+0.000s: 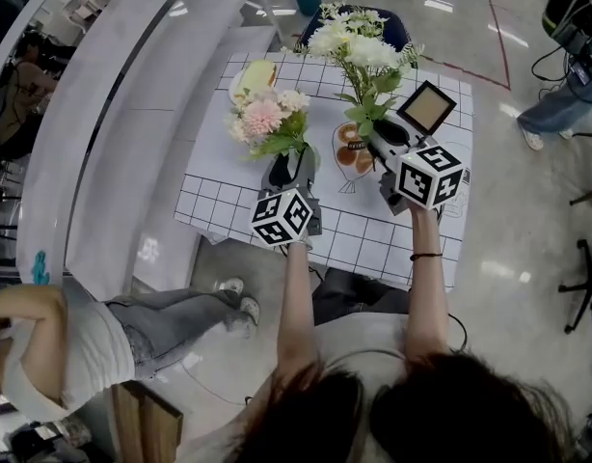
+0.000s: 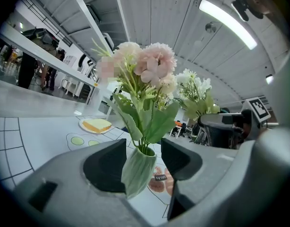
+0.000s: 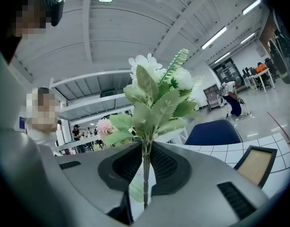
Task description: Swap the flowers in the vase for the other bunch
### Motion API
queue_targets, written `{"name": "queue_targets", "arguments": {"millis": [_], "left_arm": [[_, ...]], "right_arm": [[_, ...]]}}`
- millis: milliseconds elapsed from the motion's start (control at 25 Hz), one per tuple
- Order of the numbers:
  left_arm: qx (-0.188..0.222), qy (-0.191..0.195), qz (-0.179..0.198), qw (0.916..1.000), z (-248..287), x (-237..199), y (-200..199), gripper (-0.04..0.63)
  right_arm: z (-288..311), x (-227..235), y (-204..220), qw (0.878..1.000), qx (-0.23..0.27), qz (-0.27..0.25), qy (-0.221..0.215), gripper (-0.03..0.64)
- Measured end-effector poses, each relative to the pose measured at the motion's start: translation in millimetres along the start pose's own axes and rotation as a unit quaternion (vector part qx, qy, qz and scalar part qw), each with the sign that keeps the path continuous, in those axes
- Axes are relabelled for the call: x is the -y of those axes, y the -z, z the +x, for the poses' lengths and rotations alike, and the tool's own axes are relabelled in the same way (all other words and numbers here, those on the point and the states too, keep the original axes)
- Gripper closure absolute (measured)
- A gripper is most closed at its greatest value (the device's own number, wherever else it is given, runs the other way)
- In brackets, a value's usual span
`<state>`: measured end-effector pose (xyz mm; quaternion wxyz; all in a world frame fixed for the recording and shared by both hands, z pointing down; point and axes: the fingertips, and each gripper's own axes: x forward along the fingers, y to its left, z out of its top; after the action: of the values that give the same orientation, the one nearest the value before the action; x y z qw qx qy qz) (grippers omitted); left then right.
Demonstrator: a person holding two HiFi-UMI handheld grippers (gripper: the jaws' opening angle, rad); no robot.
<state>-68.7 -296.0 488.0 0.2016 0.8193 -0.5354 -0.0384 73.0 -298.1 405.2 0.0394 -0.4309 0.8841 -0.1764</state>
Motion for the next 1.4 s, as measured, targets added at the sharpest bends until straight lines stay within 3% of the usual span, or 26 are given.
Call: {"name": "queue_targets", "arguments": {"millis": [560, 1040, 1160, 1400], "left_arm": [[-0.014, 0.015, 0.016, 0.9997, 15.5, 1.7, 2.8, 0.374], [0.0, 0.015, 0.018, 0.9997, 22.5, -2.0, -6.4, 0.376], [0.0, 0.017, 0.03, 0.9994, 22.7, 0.1, -8.4, 0.429], [-0.007, 0.02, 0.04, 0.999, 23.6, 1.0, -9.2, 0.457]], "right_arm": [[1.8, 9.9, 3.6, 1.0, -0.004, 0.007, 0.015, 0.566], [-4.7, 17.0, 1.5, 0.999, -0.001, 0.007, 0.033, 0.566], [-6.2, 18.0, 0.8, 0.999, 0.0, 0.007, 0.036, 0.566], [-4.8, 17.7, 0.4, 0.999, 0.002, 0.011, 0.039, 0.566]]}}
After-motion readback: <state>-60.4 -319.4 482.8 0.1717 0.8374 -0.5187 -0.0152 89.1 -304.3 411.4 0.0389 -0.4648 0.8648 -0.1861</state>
